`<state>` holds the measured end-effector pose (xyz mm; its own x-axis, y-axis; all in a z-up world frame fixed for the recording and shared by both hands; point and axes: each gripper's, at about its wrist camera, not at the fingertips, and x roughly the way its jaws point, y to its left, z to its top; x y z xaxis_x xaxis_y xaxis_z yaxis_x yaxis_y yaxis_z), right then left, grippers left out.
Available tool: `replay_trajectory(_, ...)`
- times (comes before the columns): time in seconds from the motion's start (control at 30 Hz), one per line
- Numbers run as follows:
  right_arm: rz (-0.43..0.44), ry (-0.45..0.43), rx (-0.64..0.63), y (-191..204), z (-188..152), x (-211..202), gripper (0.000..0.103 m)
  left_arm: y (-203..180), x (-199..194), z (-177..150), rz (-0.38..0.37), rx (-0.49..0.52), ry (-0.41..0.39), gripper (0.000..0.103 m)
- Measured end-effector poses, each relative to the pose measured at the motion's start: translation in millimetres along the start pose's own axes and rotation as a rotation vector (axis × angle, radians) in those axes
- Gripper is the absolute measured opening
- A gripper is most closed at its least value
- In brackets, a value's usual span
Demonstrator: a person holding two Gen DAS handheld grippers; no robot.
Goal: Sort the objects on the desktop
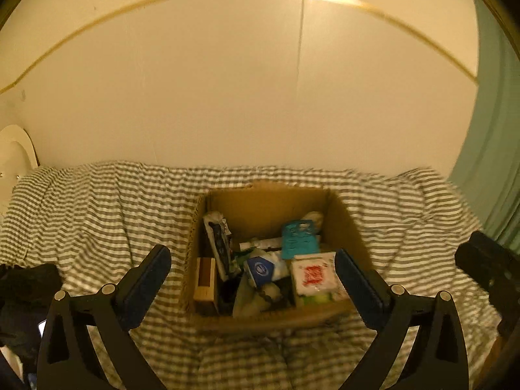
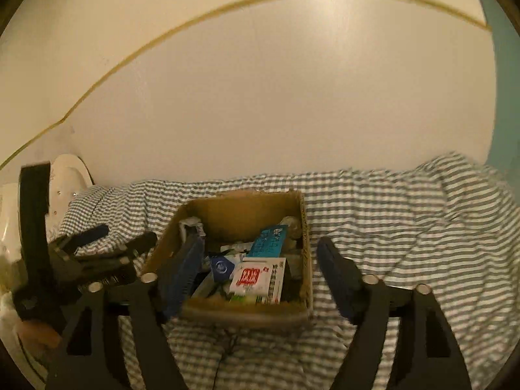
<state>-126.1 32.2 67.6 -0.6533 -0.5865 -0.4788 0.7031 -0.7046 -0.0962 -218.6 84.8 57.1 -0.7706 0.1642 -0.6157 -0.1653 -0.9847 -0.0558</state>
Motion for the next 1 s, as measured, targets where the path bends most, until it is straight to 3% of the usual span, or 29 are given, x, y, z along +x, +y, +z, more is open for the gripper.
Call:
replay_trajectory(0.1, -0.016, -0.02, -0.002, 12, -6, -48, 0.089, -1, -47, -7, -0.008, 0.034, -0.048, 0.103)
replay_trajectory(0.23, -0.05, -0.012, -0.053, 33, -27, -94, 0.091, 0, -78, -23, -0.033, 0.074, -0.057, 0.103)
replay_trajectory(0.37, -0.095, -0.028, -0.07, 50, -42, -110, 0.092, 7, -85, -49, 0.046, 0.089, -0.039, 0.103)
replay_trajectory(0.47, -0.119, -0.058, -0.021, 54, -58, -112, 0.092, 23, -79, -91, 0.047, 0.019, -0.043, 0.103)
replay_trajectory(0.6, -0.127, -0.121, 0.107, 45, -105, -101, 0.095, 44, -53, -141, -0.019, -0.119, -0.001, 0.103)
replay_trajectory(0.7, -0.199, -0.045, 0.065, 48, -123, -73, 0.095, 45, -38, -151, -0.016, -0.101, 0.054, 0.103)
replay_trajectory(1.0, -0.229, 0.011, 0.024, 50, -138, -38, 0.095, 30, -27, -156, 0.047, -0.017, -0.013, 0.103)
